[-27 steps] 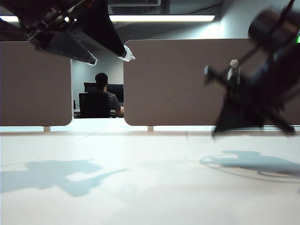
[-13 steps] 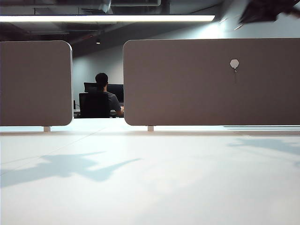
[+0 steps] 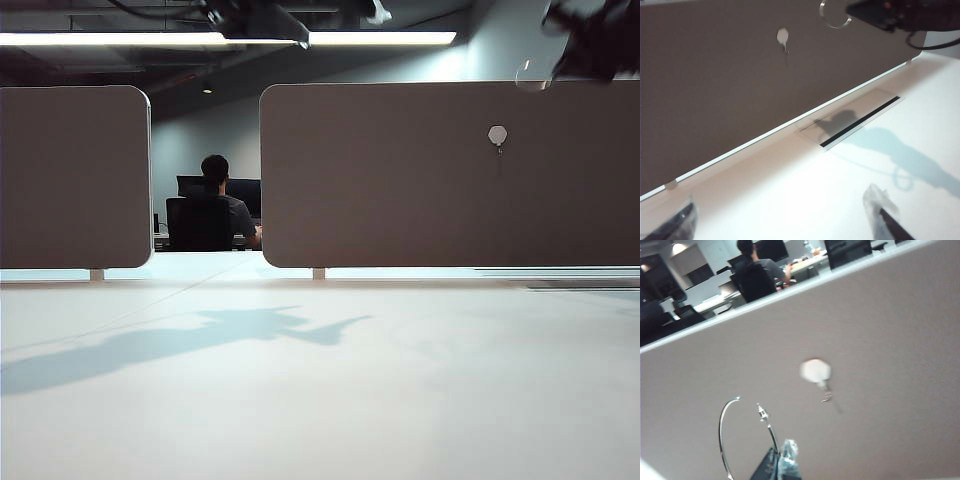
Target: Hang the earring on the hook.
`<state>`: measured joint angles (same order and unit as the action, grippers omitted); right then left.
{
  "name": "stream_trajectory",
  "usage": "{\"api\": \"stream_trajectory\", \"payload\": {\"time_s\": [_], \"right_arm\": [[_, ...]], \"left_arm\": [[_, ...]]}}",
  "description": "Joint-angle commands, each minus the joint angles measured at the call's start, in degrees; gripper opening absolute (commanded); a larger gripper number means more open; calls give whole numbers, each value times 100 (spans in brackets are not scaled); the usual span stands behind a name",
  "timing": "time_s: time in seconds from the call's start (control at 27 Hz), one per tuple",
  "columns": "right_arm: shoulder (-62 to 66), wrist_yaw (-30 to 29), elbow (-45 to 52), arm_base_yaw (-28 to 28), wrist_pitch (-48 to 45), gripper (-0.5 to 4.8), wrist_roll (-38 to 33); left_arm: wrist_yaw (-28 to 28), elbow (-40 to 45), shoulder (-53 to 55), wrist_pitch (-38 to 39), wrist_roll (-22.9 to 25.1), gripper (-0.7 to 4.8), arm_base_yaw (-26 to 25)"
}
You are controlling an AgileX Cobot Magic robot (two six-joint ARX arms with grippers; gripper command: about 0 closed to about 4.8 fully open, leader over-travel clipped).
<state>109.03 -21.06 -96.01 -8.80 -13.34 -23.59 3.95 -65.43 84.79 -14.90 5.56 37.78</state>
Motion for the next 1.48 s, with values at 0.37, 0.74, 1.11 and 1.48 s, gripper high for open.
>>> {"api": "stream_trajectory", "payload": {"time_s": [0.37, 0.74, 1.11, 1.48], "right_arm": [[2577, 1163, -2409, 444, -492, -7, -881], [3005, 1674, -3082, 476, -437, -7, -942], [3327, 1720, -3067, 472, -164, -7, -1213], [3469, 1685, -3067, 476, -192, -2, -1261]], "left_arm": [[39, -83, 673, -905, -428, 479, -669], [35, -83, 688, -918, -409, 479, -719], [35, -83, 688, -905, -407, 479, -719], [33, -83, 688, -748, -402, 479, -719]]}}
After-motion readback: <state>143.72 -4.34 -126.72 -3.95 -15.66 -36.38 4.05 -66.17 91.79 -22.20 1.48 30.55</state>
